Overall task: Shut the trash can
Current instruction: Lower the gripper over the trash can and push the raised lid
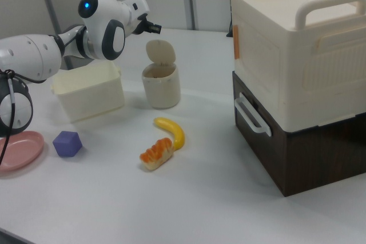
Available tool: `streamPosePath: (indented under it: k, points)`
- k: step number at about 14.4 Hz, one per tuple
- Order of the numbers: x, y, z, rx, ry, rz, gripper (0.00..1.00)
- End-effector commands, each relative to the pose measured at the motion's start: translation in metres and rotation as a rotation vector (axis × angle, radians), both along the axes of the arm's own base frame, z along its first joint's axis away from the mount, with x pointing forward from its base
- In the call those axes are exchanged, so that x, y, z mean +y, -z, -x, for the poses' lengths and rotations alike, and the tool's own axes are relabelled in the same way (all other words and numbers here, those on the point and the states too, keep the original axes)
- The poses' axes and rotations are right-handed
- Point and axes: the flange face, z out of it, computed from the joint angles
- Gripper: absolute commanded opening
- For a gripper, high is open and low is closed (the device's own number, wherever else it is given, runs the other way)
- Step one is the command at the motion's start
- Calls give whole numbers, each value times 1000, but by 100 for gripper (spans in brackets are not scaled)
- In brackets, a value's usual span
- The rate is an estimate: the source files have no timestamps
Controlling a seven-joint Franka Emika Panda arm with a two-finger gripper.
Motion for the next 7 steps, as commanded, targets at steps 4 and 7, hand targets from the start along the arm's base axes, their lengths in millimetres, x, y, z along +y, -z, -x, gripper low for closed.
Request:
streamPosePath:
  k: [4,7]
  points:
    - [12,27,-6,-80,-7,7,0]
    - [16,43,-13,-80,-14,25,0]
